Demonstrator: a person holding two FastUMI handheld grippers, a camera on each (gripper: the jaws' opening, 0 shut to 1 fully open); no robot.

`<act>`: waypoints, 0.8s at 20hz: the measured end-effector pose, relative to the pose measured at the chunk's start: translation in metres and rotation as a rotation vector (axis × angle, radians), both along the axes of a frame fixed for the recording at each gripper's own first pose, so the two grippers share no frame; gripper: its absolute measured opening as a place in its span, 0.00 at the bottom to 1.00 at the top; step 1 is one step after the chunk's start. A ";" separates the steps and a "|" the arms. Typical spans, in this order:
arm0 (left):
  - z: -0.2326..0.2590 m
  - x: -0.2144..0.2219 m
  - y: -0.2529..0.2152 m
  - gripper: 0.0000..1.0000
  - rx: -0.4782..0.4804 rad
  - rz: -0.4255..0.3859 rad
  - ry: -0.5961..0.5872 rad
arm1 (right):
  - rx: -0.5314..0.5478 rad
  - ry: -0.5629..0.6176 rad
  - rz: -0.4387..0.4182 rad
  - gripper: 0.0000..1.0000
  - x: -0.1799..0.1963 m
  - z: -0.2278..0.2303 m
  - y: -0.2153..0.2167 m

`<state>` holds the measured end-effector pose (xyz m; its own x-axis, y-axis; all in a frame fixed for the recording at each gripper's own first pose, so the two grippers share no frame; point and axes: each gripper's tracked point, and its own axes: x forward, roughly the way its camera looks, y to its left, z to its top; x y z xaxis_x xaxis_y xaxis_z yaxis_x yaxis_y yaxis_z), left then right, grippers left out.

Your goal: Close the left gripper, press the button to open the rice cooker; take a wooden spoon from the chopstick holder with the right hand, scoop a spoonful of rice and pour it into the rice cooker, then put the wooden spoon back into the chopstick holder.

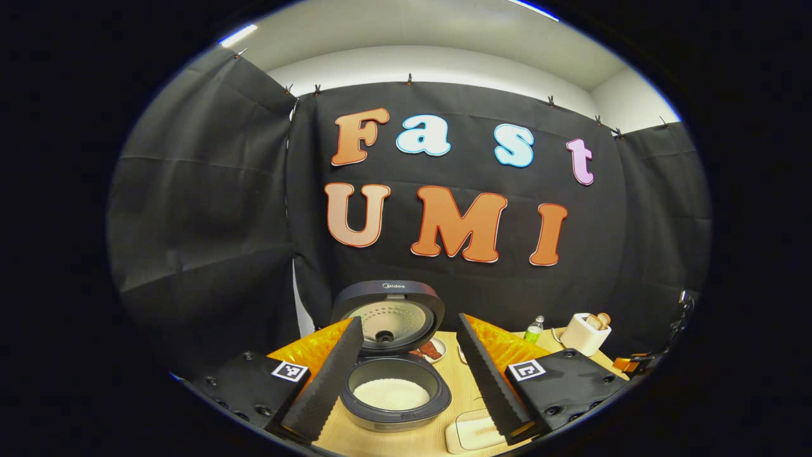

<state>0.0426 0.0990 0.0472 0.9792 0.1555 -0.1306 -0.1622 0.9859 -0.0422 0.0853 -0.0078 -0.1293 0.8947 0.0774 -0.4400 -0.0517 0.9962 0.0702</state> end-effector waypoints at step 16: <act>-0.012 0.249 0.050 0.99 0.008 -0.027 0.115 | -0.067 -0.228 0.045 0.95 -0.011 0.138 0.036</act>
